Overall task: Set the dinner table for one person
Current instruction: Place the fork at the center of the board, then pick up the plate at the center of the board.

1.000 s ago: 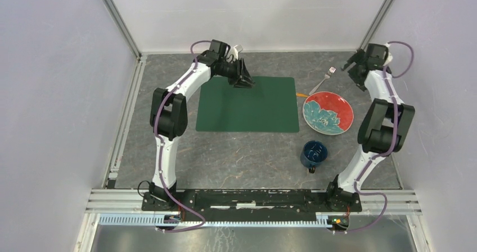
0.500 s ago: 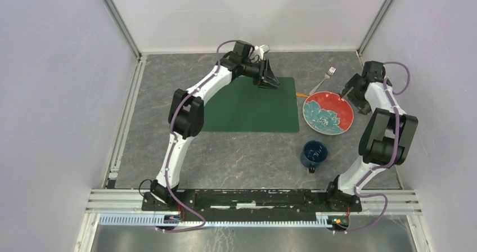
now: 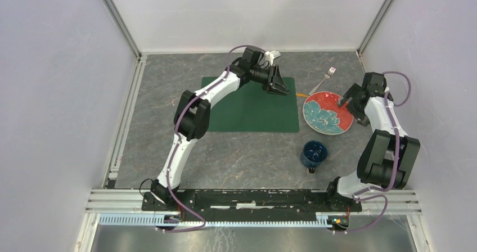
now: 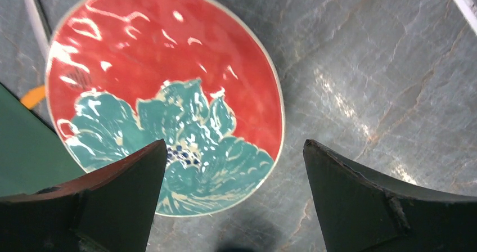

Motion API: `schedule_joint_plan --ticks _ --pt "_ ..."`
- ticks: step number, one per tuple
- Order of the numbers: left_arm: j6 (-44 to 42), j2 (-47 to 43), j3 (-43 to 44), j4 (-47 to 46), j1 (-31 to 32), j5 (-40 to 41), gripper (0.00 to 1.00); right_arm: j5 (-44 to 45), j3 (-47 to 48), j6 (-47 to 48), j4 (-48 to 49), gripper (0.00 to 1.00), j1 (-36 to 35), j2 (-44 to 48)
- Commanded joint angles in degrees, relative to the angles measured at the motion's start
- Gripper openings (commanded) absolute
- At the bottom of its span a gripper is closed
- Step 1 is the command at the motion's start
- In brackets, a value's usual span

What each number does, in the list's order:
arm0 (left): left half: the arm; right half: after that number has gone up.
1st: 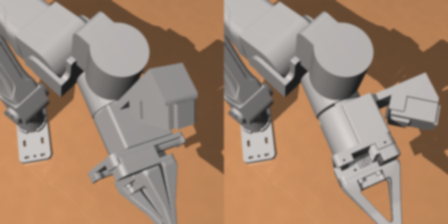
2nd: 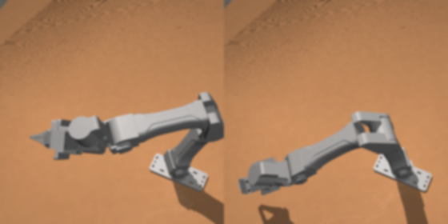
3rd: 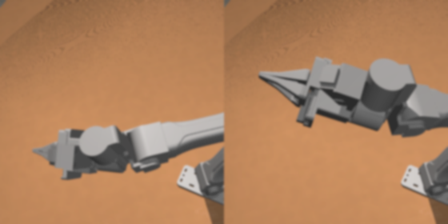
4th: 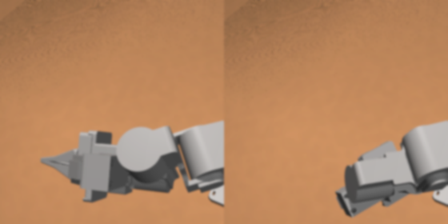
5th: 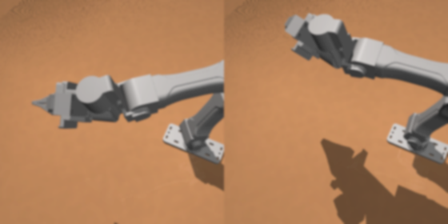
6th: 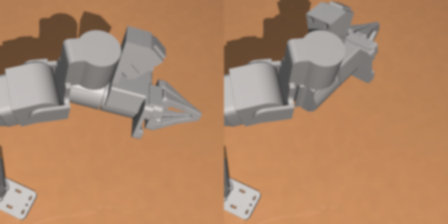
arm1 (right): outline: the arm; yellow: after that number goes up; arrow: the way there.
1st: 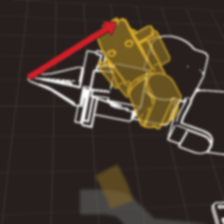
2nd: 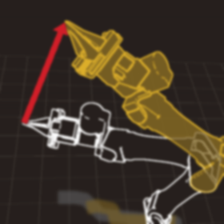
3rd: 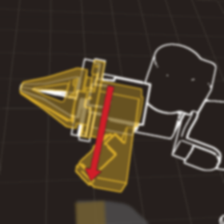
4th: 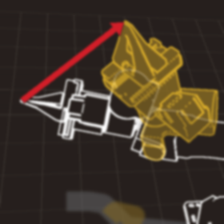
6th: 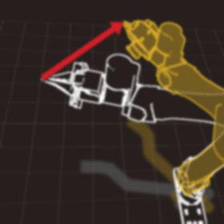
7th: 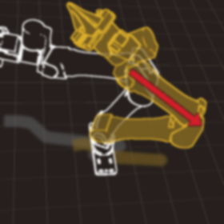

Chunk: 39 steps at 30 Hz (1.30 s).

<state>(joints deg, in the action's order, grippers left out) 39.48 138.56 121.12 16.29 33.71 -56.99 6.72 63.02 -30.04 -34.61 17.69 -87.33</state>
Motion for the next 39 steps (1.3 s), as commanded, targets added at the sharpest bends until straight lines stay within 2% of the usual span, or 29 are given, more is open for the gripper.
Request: schedule_joint_plan --ticks 1,7,13,16,30,39 --pt "5.0 2.5 -0.4 -7.8 1.8 -2.2 0.4 -1.2 -4.9 0.8 1.2 0.98 0.1 4.8" --pt "9.1 5.7 -0.1 -14.4 2.8 -3.3 0.4 -0.3 -9.6 0.1 3.2 0.98 0.1 8.0" --pt "9.6 8.6 1.0 -14.7 3.6 -3.3 0.4 -6.3 -16.9 -4.3 12.9 0.98 1.6 11.5" --pt "9.6 9.4 1.3 -14.8 3.9 -3.0 0.4 -6.6 -18.9 -5.9 15.6 0.98 2.5 11.9" --pt "8.9 12.0 3.4 -14.6 5.8 1.1 0.4 -8.0 -13.7 -6.1 17.7 0.98 4.0 6.1" --pt "10.0 14.5 5.3 -15.3 7.3 1.5 0.4 -9.8 -16.3 -5.3 20.7 0.98 5.7 5.3"
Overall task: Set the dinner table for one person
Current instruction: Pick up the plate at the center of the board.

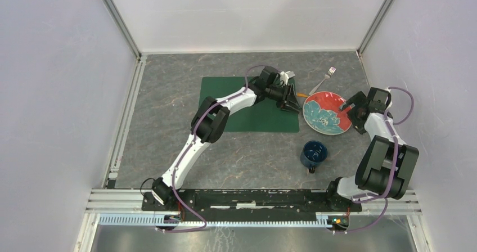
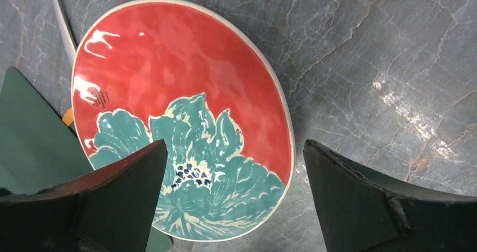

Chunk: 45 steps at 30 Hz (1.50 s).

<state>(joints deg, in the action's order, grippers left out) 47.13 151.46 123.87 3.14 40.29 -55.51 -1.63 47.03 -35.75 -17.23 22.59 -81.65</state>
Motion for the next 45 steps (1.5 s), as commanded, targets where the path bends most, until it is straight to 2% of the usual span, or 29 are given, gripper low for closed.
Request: schedule_joint_plan --ticks 1,8,13,24,28,39,45 --pt "2.3 1.7 2.5 -2.2 0.9 0.0 0.39 -1.7 -0.5 0.8 3.4 0.98 1.0 -0.7" --pt "-0.2 1.9 2.4 0.3 1.3 1.0 0.4 -4.4 -2.7 1.4 7.1 0.98 2.1 -1.7" --pt "-0.3 2.1 2.8 0.1 1.4 1.4 0.4 -8.1 -1.5 1.2 7.7 0.98 2.1 -5.1" --pt "0.8 3.8 5.8 -0.1 1.4 2.6 0.41 -10.1 0.6 1.8 9.4 0.94 2.2 -7.9" --pt "0.9 3.7 5.7 -0.1 1.4 2.8 0.41 -14.2 2.2 3.3 10.0 0.92 2.1 -11.6" --pt "-1.0 4.2 5.8 1.9 1.4 4.0 0.41 -16.6 1.1 4.5 11.5 0.62 2.1 -14.1" --pt "-1.6 4.2 5.8 2.5 1.3 4.2 0.41 -15.5 0.9 5.6 10.6 0.53 2.1 -13.4"
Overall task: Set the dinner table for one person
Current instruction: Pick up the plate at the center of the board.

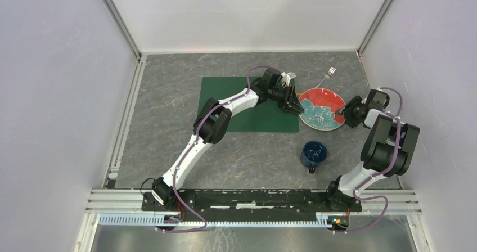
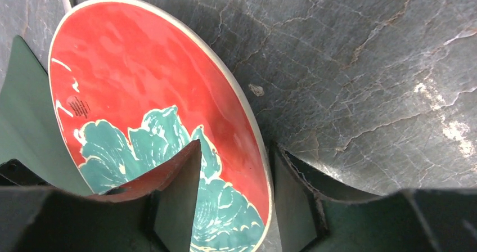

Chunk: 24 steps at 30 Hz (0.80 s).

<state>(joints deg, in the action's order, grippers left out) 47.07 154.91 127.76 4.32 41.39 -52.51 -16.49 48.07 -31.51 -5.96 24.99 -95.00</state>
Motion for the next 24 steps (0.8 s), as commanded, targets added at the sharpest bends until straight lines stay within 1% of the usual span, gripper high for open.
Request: schedule_joint_plan --ticks 1,3,7,11,13,20,24 --pt "-1.7 0.7 1.9 1.6 0.2 1.2 0.41 -0.4 0.0 1.5 -1.0 0.51 -0.3 0.1" --pt "-2.2 0.7 1.9 2.3 0.1 1.3 0.41 0.1 0.6 1.8 -1.6 0.48 -0.3 0.1" --pt "-3.3 0.5 1.7 3.7 0.0 1.7 0.41 1.2 1.4 2.0 -2.5 0.47 -0.2 0.2" --pt "-4.3 0.2 1.7 4.7 -0.2 2.3 0.41 1.9 1.7 1.5 -2.7 0.41 0.4 0.6" --pt "-5.1 -0.1 1.7 5.6 -0.3 2.7 0.41 2.2 2.1 1.2 -3.0 0.4 0.7 0.9" --pt "-8.8 -1.4 1.7 10.1 -0.8 4.2 0.41 3.6 3.9 1.3 -4.4 0.32 2.3 1.4" --pt "-10.8 -2.4 1.6 13.0 -1.3 6.0 0.41 3.9 3.5 1.2 -4.5 0.24 2.8 1.6"
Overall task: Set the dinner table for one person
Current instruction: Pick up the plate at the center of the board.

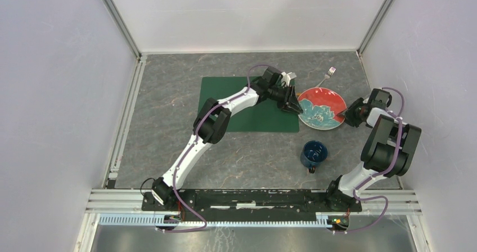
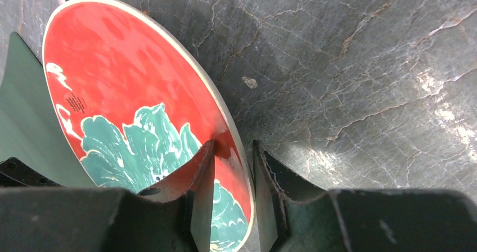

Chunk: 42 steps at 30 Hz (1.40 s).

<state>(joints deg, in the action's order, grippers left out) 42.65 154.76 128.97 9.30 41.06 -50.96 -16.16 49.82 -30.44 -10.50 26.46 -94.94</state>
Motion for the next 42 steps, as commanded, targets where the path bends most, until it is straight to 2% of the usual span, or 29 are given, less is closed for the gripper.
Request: schedule_joint_plan --ticks 1,11,18,42 --pt "-7.0 -2.5 0.4 8.8 -1.1 4.9 0.41 3.6 1.5 0.1 0.1 0.22 1.3 1.5" --pt "-8.2 -4.6 -1.9 11.0 -3.3 7.5 0.41 3.5 1.2 -0.2 0.1 0.12 1.6 1.8" --pt "-7.0 -4.0 -1.8 9.6 -3.7 7.6 0.41 2.8 2.1 -0.3 -0.1 0.09 1.6 1.1" --pt "0.7 -3.6 0.2 1.1 -1.7 8.5 0.42 0.5 0.0 -0.2 0.4 0.08 1.6 0.6"
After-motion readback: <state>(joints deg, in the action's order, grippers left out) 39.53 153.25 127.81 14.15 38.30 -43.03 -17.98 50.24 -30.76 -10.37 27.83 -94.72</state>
